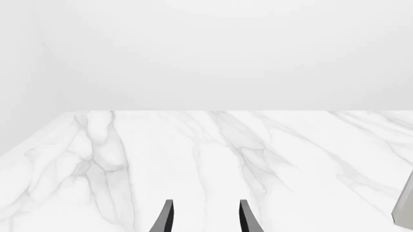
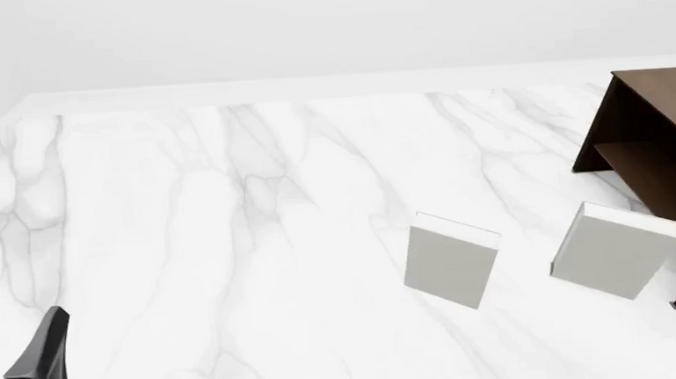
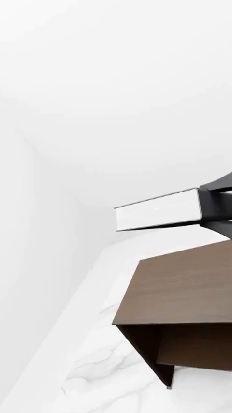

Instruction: Pick up the book on the left and place it on top of the shelf.

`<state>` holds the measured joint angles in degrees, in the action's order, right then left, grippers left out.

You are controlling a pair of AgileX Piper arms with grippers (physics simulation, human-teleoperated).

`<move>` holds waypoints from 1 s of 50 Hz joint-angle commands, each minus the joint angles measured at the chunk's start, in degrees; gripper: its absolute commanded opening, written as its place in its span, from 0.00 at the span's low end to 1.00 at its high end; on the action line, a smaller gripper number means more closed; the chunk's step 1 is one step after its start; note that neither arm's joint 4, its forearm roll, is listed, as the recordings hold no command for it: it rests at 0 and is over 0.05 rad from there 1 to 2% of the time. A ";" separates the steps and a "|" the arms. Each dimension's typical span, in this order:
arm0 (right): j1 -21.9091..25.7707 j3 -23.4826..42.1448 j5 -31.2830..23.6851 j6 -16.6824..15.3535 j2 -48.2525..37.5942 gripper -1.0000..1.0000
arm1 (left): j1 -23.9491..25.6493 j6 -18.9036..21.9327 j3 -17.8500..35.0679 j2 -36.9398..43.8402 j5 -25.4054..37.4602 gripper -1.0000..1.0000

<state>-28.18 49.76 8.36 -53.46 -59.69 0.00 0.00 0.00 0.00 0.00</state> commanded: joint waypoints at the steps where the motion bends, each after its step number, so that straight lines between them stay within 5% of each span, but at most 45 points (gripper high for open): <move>1: -0.64 1.65 3.12 0.25 -3.76 0.00 | 0.00 0.00 0.00 0.00 0.00 1.00; 50: -2.22 4.36 10.90 -2.33 -17.03 0.00 | 0.00 0.00 0.00 0.00 0.00 1.00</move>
<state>-29.98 53.44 17.56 -55.99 -75.62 0.00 0.00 0.00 0.00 0.00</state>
